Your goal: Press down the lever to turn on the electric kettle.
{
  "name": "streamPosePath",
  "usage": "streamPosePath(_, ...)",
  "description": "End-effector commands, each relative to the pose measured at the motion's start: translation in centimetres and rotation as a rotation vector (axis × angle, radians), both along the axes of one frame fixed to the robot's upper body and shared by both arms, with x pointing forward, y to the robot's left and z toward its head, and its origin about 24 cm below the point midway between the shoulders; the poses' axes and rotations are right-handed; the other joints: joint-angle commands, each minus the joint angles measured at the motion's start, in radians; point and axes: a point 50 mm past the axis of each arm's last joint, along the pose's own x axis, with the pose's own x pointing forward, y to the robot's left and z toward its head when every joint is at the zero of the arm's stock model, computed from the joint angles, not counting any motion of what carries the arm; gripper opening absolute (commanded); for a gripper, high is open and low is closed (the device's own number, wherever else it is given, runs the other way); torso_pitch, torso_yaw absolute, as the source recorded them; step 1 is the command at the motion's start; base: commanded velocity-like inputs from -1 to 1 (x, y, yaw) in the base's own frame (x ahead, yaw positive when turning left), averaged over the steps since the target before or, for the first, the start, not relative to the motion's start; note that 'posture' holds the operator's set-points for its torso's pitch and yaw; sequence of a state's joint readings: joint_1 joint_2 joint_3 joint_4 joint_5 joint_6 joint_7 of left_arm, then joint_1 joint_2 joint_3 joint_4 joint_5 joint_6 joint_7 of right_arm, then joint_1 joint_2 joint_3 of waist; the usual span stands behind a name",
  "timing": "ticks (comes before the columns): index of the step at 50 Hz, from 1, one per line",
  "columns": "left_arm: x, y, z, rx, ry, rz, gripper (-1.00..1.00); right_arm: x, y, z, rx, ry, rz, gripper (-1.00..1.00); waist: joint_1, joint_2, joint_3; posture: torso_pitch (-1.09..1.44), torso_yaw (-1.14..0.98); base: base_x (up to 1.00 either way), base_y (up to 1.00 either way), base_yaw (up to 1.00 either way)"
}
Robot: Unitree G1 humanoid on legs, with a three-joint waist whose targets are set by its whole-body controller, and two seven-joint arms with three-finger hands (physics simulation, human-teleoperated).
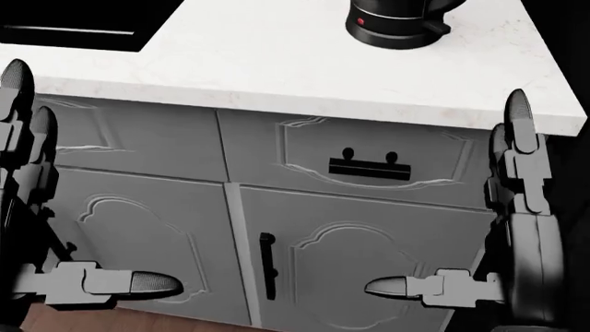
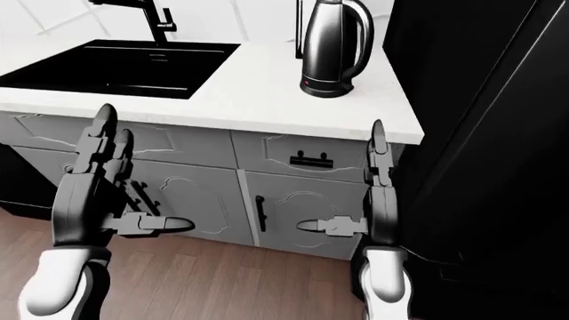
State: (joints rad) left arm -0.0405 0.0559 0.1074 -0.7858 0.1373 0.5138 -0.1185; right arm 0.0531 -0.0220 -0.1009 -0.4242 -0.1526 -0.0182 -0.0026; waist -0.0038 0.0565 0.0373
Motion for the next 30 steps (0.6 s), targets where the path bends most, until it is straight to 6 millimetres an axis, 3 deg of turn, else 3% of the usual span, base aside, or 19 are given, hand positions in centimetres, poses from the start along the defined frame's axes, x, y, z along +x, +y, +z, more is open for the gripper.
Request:
streamPosePath(1, -0.3, -0.2, 1.0, 0.005, -0.060, -0.004, 1.00, -0.3, -0.2, 1.3, -0.011, -0.072, -0.004, 1.00, 0.007, 0.005, -0.015, 0.00, 0.00, 0.20, 0.00, 0.00)
streamPosePath(2, -0.3, -0.2, 1.0, 0.005, -0.060, -0.004, 1.00, -0.3, -0.2, 1.4, -0.011, -0.074, -0.006, 1.00, 0.005, 0.014, -0.005, 0.00, 0.00, 0.19, 0.00, 0.00)
streamPosePath(5, -0.3, -0.2, 1.0, 0.004, -0.061, -0.004, 1.00, -0.4, -0.2, 1.5, -0.010, -0.080, -0.012, 1.00, 0.016, -0.007, -0.016, 0.00, 0.00, 0.19, 0.00, 0.00)
streamPosePath(8, -0.3, -0.2, 1.1, 0.004, -0.062, -0.004, 1.00, -0.5, -0.4, 1.7, -0.012, -0.086, -0.019, 1.00, 0.020, -0.035, -0.008, 0.00, 0.00, 0.20, 0.00, 0.00)
streamPosePath(11, -0.3, -0.2, 1.2, 0.003, -0.064, -0.006, 1.00, -0.6, -0.6, 1.9, -0.011, -0.094, -0.029, 1.00, 0.025, -0.080, -0.009, 0.00, 0.00, 0.20, 0.00, 0.00)
streamPosePath(13, -0.3, -0.2, 1.3, 0.004, -0.066, -0.006, 1.00, -0.8, -0.8, 2.1, -0.010, -0.098, -0.034, 1.00, 0.020, -0.135, -0.023, 0.00, 0.00, 0.19, 0.00, 0.00)
streamPosePath(14, -0.3, -0.2, 1.3, 0.004, -0.066, -0.006, 1.00, -0.8, -0.8, 2.1, -0.009, -0.100, -0.037, 1.00, 0.009, -0.093, -0.017, 0.00, 0.00, 0.19, 0.00, 0.00)
streamPosePath(15, -0.3, -0.2, 1.3, 0.004, -0.066, -0.007, 1.00, -0.8, -0.9, 2.2, -0.009, -0.102, -0.039, 1.00, 0.015, -0.112, -0.014, 0.00, 0.00, 0.20, 0.00, 0.00)
streamPosePath(16, -0.3, -0.2, 1.3, 0.004, -0.067, -0.007, 1.00, -0.9, -1.0, 2.2, -0.009, -0.103, -0.042, 1.00, 0.006, -0.110, -0.010, 0.00, 0.00, 0.20, 0.00, 0.00)
streamPosePath(18, -0.3, -0.3, 1.3, 0.004, -0.067, -0.007, 1.00, -1.1, -1.2, 2.4, -0.009, -0.108, -0.048, 1.00, 0.003, -0.098, -0.015, 0.00, 0.00, 0.20, 0.00, 0.00)
streamPosePath(22, -0.5, -0.3, 1.4, 0.003, -0.068, -0.008, 1.00, -1.2, -1.5, 2.6, -0.010, -0.113, -0.056, 1.00, -0.002, -0.055, 0.003, 0.00, 0.00, 0.20, 0.00, 0.00)
streamPosePath(24, -0.5, -0.4, 1.4, 0.004, -0.069, -0.009, 1.00, -1.3, -1.5, 2.7, -0.009, -0.114, -0.060, 1.00, -0.006, -0.019, -0.002, 0.00, 0.00, 0.20, 0.00, 0.00)
streamPosePath(26, -0.5, -0.4, 1.4, 0.004, -0.069, -0.009, 1.00, -1.3, -1.6, 2.7, -0.009, -0.116, -0.063, 1.00, -0.002, 0.039, -0.014, 0.00, 0.00, 0.20, 0.00, 0.00)
streamPosePath(27, -0.5, -0.3, 1.5, 0.004, -0.070, -0.009, 1.00, -1.4, -1.6, 2.8, -0.009, -0.117, -0.066, 1.00, 0.008, -0.006, -0.012, 0.00, 0.00, 0.20, 0.00, 0.00)
streamPosePath(28, -0.5, -0.3, 1.5, 0.003, -0.070, -0.008, 1.00, -1.4, -1.7, 2.8, -0.009, -0.117, -0.067, 1.00, 0.003, 0.012, -0.011, 0.00, 0.00, 0.20, 0.00, 0.00)
streamPosePath(30, -0.5, -0.3, 1.5, 0.004, -0.070, -0.009, 1.00, -1.4, -1.7, 2.8, -0.008, -0.118, -0.070, 1.00, 0.016, 0.003, -0.015, 0.00, 0.00, 0.20, 0.00, 0.00)
